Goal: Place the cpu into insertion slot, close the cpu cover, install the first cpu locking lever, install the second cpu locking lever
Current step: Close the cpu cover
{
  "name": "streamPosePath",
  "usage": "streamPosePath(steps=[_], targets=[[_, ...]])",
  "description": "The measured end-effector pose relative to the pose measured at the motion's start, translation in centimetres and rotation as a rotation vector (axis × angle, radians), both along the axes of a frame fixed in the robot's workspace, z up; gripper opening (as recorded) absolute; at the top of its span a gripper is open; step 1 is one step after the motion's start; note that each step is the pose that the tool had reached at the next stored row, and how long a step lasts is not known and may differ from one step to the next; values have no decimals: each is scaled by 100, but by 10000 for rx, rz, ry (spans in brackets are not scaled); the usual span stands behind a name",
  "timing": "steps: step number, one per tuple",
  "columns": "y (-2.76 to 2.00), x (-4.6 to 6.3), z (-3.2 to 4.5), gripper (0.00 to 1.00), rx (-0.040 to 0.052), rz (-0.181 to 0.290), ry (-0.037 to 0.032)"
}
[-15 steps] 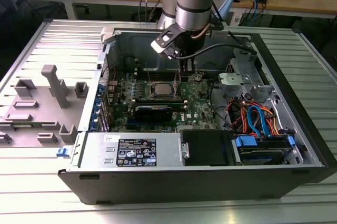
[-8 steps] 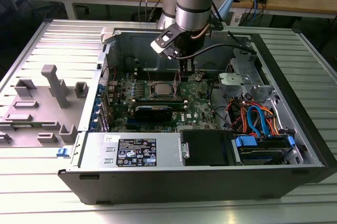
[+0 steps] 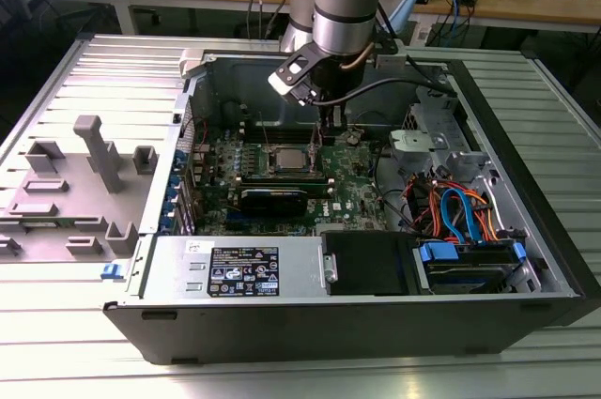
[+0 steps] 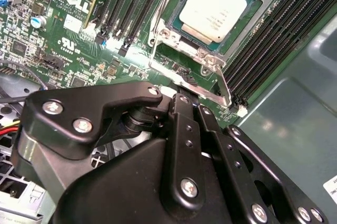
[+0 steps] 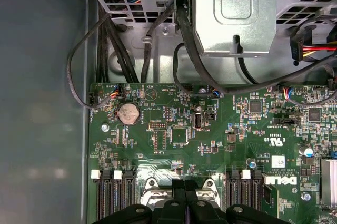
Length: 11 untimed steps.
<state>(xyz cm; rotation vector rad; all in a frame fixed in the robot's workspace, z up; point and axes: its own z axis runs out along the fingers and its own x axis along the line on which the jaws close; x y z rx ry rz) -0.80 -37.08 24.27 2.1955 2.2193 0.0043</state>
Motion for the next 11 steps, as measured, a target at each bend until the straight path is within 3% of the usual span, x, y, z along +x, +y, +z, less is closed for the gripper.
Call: streamPosePath(steps=[6, 11], targets=[[0, -77, -22, 11, 1, 1, -1], [0, -121, -85, 11, 1, 0, -1]])
